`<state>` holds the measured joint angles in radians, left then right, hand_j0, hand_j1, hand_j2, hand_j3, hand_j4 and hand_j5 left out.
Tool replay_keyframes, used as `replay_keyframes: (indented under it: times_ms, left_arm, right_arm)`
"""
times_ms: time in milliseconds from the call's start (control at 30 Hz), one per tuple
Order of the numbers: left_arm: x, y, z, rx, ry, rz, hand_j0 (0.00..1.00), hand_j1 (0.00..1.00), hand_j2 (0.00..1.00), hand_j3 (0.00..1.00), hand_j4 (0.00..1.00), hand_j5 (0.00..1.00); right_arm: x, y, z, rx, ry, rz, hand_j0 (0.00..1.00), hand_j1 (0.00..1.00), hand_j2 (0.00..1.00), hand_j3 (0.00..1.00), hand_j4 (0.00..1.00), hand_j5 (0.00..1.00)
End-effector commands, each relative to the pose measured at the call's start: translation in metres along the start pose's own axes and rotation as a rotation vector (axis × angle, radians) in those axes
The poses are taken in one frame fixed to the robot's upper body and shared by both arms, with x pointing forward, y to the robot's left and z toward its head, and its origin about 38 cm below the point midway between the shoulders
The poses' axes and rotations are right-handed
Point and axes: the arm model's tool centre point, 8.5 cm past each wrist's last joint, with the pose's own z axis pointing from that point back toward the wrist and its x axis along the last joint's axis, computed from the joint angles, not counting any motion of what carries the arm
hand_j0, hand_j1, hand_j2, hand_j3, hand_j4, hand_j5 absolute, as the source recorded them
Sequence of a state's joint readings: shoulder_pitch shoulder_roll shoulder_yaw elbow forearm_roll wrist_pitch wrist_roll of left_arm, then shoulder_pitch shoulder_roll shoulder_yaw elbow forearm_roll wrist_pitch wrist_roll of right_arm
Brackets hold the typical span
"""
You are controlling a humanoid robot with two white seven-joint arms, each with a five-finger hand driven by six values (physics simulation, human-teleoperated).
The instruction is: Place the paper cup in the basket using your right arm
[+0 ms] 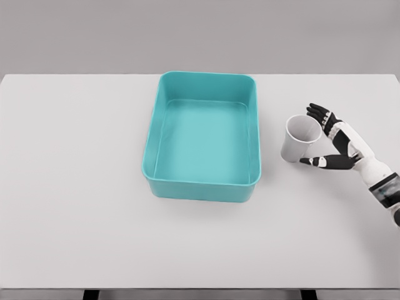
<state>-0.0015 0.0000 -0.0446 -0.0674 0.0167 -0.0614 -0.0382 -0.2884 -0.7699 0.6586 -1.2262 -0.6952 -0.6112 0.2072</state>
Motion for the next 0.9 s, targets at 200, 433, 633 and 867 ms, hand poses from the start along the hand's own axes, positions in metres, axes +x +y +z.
replay_keyframes:
  times_ms: [200, 433, 633, 867]
  left_arm:
    - [0.000, 0.000, 0.000, 0.000, 0.000, 0.000, 1.00, 1.00, 1.00, 1.00, 1.00, 1.00]
    - [0.000, 0.000, 0.000, 0.000, 0.000, 0.000, 1.00, 1.00, 1.00, 1.00, 1.00, 1.00]
    - [0.000, 0.000, 0.000, 0.000, 0.000, 0.000, 1.00, 1.00, 1.00, 1.00, 1.00, 1.00]
    - [0.000, 0.000, 0.000, 0.000, 0.000, 0.000, 1.00, 1.00, 1.00, 1.00, 1.00, 1.00]
  right_arm:
    - [0.001, 0.006, -0.002, 0.018, -0.006, -0.009, 1.00, 1.00, 1.00, 1.00, 1.00, 1.00]
    - [0.003, 0.010, -0.005, 0.023, -0.015, -0.014, 1.00, 1.00, 1.00, 1.00, 1.00, 1.00]
    - [0.008, 0.009, -0.011, 0.027, -0.033, -0.011, 1.00, 1.00, 1.00, 1.00, 1.00, 1.00]
    - [0.012, 0.008, -0.015, 0.027, -0.044, -0.007, 1.00, 1.00, 1.00, 1.00, 1.00, 1.00]
